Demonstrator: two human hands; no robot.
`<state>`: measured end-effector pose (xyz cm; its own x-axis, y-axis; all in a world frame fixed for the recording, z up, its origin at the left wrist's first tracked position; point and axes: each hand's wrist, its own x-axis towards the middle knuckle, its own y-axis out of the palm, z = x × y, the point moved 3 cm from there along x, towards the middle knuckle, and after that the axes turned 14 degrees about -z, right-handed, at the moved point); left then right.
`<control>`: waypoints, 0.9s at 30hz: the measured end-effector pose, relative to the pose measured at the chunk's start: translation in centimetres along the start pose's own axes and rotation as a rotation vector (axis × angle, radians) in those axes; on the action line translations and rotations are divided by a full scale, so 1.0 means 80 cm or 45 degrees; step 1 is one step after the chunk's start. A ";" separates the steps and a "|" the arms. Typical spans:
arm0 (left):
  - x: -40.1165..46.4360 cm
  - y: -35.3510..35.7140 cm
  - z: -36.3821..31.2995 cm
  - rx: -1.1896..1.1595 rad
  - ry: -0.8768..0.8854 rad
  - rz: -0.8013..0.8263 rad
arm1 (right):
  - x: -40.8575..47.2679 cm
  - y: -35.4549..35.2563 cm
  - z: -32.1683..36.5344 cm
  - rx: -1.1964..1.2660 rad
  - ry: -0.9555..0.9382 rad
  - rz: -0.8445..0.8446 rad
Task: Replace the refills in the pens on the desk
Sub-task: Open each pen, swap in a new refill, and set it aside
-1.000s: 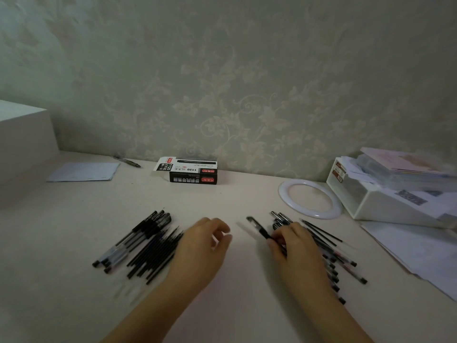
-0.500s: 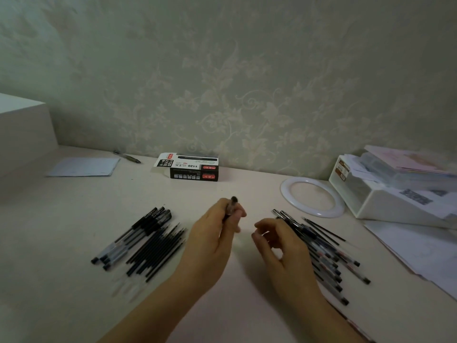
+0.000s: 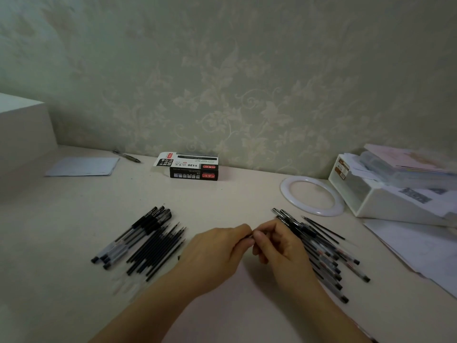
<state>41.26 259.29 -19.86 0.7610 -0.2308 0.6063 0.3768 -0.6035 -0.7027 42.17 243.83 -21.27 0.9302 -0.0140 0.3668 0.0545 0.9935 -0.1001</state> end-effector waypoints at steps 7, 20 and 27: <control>0.003 -0.003 0.004 0.080 -0.066 -0.028 | 0.000 -0.003 0.007 0.014 -0.067 -0.045; -0.002 -0.001 0.019 -0.032 -0.236 -0.005 | 0.000 -0.010 -0.009 -0.936 -0.411 0.032; 0.000 -0.001 0.019 -0.037 -0.212 -0.013 | 0.001 -0.011 -0.003 -0.906 -0.443 -0.032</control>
<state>42.04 260.51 -20.39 0.8351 -0.0961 0.5416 0.3716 -0.6273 -0.6844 42.30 242.94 -21.40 0.7650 0.1173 0.6333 0.4024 0.6807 -0.6121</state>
